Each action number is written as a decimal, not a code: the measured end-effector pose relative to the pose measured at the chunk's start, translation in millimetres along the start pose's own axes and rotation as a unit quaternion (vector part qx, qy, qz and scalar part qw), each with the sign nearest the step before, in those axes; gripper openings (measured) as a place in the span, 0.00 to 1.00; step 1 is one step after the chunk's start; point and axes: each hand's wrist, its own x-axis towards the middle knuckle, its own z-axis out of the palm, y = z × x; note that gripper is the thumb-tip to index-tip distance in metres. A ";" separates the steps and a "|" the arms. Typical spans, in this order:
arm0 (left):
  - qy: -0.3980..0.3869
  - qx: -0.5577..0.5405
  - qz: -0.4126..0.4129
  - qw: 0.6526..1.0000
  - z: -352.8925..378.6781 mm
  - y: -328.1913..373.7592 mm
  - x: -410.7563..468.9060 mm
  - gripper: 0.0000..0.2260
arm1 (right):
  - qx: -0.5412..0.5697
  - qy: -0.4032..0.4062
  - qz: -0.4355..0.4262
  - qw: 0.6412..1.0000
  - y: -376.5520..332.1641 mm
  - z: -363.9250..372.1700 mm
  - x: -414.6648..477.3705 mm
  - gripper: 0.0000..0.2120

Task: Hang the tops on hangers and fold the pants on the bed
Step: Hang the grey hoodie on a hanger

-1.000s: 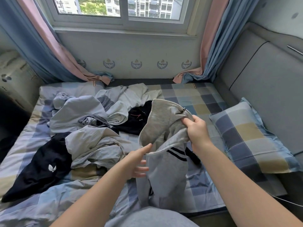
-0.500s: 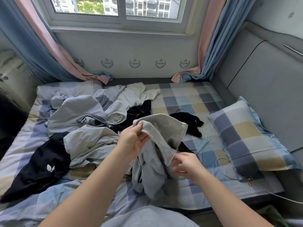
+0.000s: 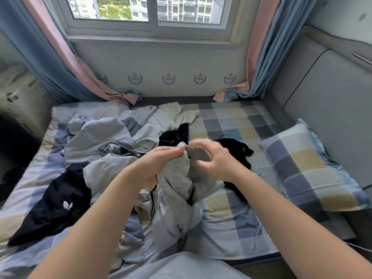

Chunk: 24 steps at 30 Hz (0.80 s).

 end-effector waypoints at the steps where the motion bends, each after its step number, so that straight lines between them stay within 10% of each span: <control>1: -0.016 0.022 -0.007 1.000 -6.0 1.2 -1.6 0.11 | 0.022 -0.025 0.010 0.999 0.3 2.8 1.1 0.11; 5: -0.006 0.065 -0.028 0.997 -32.9 -4.9 1.1 0.20 | 0.075 0.028 0.062 0.995 8.0 3.8 -1.2 0.07; 11: 0.093 0.106 0.081 0.987 -29.0 -24.5 12.3 0.08 | 0.140 0.107 0.077 0.981 6.1 -8.6 -3.7 0.11; 17: 0.222 0.369 0.070 0.900 -29.2 -58.4 27.6 0.11 | 0.266 0.146 0.143 0.942 15.3 -11.8 -12.6 0.11; 24: 0.317 0.132 0.046 0.938 -35.9 -55.6 28.4 0.15 | 0.327 0.034 0.109 0.938 39.3 -0.6 -37.3 0.06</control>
